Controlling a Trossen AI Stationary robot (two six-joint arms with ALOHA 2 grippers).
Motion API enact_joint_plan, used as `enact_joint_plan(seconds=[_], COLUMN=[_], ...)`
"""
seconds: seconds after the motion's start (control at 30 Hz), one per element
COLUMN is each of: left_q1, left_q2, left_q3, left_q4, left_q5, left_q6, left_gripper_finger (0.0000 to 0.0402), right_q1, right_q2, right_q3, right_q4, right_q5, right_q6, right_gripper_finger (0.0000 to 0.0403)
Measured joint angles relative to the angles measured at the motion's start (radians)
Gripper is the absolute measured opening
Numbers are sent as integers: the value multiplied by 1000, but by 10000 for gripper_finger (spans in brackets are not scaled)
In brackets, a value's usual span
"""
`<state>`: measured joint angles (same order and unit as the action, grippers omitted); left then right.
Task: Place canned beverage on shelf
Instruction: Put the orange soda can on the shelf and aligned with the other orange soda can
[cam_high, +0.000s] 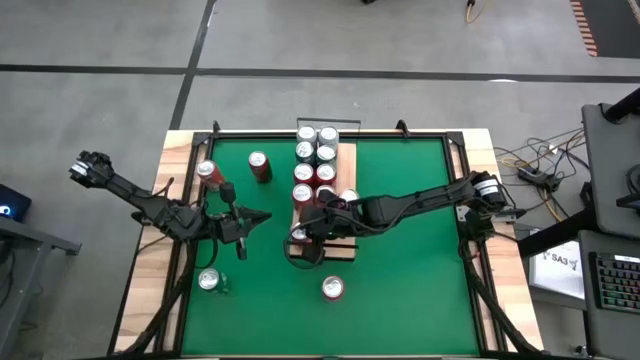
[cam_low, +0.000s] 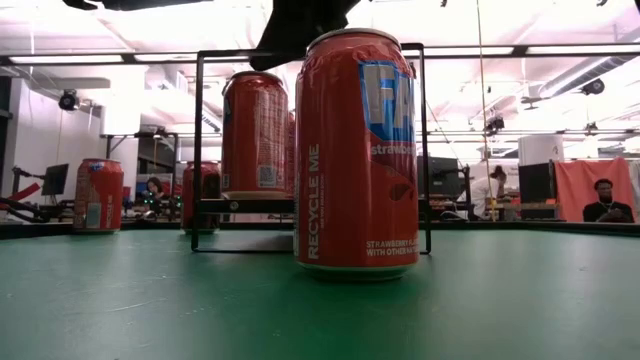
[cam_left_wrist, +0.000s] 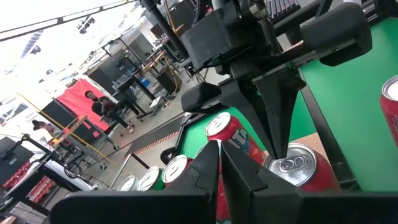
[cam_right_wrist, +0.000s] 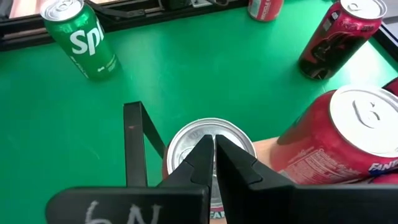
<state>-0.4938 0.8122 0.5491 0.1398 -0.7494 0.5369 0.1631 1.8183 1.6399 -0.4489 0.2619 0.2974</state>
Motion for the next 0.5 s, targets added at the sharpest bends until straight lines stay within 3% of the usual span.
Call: enact_joint_plan(seconds=[0.5], left_q1=[0], left_q2=[0], left_q3=[0], left_q4=[0], left_q5=[0], left_q6=[0], left_gripper_finger=[0], right_q1=[-3], right_q2=[0], right_q3=[-41], right_q4=[91], right_q5=[1], right_q6=[-21], right_gripper_finger=[9])
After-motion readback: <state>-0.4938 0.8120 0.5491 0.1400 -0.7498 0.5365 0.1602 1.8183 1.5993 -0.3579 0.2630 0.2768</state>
